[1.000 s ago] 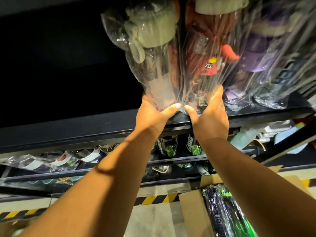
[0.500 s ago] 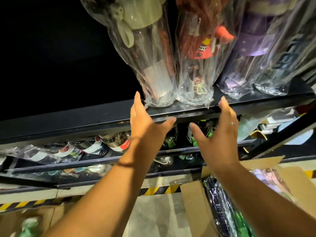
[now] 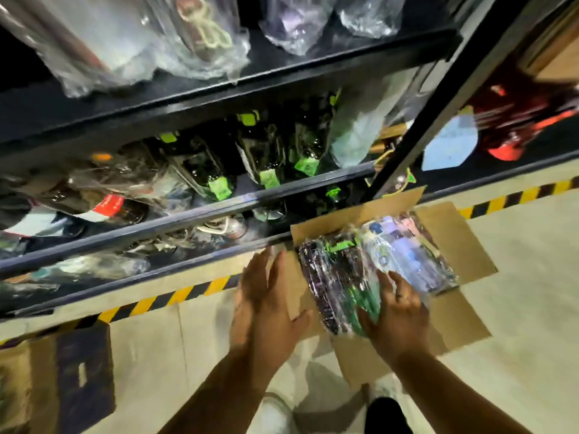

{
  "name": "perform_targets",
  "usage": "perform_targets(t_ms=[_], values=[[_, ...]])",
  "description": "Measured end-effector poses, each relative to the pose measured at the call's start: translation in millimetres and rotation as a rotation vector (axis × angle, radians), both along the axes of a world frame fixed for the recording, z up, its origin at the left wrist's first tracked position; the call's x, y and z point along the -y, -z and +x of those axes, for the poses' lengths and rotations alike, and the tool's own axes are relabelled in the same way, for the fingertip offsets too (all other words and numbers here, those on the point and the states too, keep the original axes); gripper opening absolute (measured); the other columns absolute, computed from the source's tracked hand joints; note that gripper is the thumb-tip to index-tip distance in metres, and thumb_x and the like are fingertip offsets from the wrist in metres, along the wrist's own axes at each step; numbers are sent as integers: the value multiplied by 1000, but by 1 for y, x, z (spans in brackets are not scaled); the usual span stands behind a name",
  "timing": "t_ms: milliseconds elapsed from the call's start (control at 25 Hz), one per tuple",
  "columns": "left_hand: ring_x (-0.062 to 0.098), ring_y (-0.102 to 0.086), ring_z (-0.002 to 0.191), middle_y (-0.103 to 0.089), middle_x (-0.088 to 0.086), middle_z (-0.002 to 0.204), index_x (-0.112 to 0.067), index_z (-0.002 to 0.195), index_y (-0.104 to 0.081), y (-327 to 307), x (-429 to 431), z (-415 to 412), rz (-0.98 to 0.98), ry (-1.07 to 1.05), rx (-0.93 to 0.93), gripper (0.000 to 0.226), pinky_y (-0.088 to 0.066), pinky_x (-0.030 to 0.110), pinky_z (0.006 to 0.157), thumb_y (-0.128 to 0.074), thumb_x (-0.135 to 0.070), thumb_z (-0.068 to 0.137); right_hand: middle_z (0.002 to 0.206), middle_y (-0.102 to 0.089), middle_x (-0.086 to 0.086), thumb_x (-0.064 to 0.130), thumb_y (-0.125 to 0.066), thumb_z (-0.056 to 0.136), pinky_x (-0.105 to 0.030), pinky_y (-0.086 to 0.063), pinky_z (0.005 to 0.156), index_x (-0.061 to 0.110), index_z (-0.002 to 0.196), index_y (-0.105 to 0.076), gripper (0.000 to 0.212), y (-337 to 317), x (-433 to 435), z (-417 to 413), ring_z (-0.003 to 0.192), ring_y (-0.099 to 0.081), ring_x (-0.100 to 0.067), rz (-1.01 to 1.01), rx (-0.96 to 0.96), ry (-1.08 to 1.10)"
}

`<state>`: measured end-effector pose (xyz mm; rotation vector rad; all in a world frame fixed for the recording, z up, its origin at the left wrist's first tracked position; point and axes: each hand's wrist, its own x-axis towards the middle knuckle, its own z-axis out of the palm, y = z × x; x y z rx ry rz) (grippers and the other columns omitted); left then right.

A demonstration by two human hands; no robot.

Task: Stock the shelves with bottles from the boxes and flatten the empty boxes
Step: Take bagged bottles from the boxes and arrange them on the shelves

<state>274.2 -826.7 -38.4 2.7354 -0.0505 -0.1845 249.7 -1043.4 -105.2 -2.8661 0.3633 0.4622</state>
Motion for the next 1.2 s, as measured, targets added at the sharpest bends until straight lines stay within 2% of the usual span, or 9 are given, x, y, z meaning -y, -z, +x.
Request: perform_targets(t_ms=[160,320,400,600,680,840,960,1040,1200], values=[[35,-46,133,-37,16,153,-10,152,-34,42,53,-9,-24,25,-173,108,-39,39,108,-86,-47,65,158,-28,-13,58,-58,87,-48,-33,112,21,156,-22,86,34,62,-3,143,-28,-37,-33,-229,57],[24,-24,142,-30,14,158,-14,155,-27,90,97,-10,-83,37,-251,100,-19,26,111,-61,-68,78,160,-21,-13,57,-55,91,-44,-34,111,21,157,-11,88,81,100,15,144,-25,-39,24,-328,98],[25,-19,148,-23,9,162,-19,157,-20,119,114,-11,-91,39,-307,103,-12,30,119,-65,-65,78,160,-19,-16,56,-54,92,-43,-33,113,19,158,-7,89,112,113,29,144,-26,-40,32,-374,96],[25,-24,148,-27,8,161,-16,156,-22,160,146,-14,-74,-31,-363,106,-26,37,120,-81,-49,74,158,-20,-21,57,-66,84,-47,-32,112,15,157,1,108,173,127,52,141,-26,-41,69,-428,118],[25,-30,145,-32,9,158,-15,154,-25,168,151,-16,-73,-43,-373,102,-31,38,118,-80,-49,75,157,-20,-21,58,-71,80,-48,-34,110,14,157,-3,112,181,133,57,143,-24,-40,29,-440,105],[26,-38,139,-39,8,151,-16,150,-31,171,163,-10,-110,-85,-430,89,-36,39,114,-78,-44,80,143,-40,-21,62,-80,64,-45,-40,107,7,142,-35,106,180,145,63,134,-37,-39,80,-490,109],[23,-42,135,-43,8,146,-16,149,-35,166,173,5,-195,-131,-489,82,-34,32,109,-77,-39,83,124,-58,-15,61,-82,47,-44,-49,96,8,129,-51,102,170,148,60,112,-56,-33,327,-559,262],[23,-44,132,-44,8,145,-16,149,-38,163,179,12,-250,-149,-554,77,-37,34,108,-74,-41,86,103,-68,-13,58,-79,36,-39,-54,76,9,111,-61,91,154,153,51,89,-65,-30,630,-536,471],[21,-56,123,-57,5,135,-16,143,-44,154,186,16,-570,-317,-652,90,-49,37,97,-61,-73,75,106,-65,-3,18,-87,70,-36,-58,72,14,119,-48,63,106,150,27,89,-70,-20,1107,-357,648]])
